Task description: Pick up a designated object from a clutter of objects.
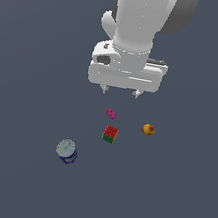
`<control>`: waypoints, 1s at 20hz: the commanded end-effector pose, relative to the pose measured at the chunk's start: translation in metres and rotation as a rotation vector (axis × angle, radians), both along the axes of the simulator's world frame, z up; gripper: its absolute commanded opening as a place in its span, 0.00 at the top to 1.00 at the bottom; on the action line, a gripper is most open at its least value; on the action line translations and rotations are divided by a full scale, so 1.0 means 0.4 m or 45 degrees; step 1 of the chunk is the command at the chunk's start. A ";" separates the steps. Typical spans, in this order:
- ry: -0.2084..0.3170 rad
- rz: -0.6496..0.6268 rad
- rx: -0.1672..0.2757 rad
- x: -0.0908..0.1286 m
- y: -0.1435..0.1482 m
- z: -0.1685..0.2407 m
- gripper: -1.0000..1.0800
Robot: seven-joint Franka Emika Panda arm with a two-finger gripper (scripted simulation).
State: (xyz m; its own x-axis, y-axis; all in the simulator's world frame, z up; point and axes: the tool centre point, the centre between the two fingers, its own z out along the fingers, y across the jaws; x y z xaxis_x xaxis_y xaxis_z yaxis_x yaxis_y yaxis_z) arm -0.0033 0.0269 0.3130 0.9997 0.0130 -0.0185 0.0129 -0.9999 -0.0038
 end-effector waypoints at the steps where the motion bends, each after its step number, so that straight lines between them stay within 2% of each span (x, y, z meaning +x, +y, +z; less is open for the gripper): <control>1: 0.000 0.000 0.000 0.000 0.000 0.000 0.04; 10: -0.013 0.043 -0.034 0.012 0.033 0.002 0.04; 20: -0.013 0.085 -0.033 0.007 0.029 -0.032 0.04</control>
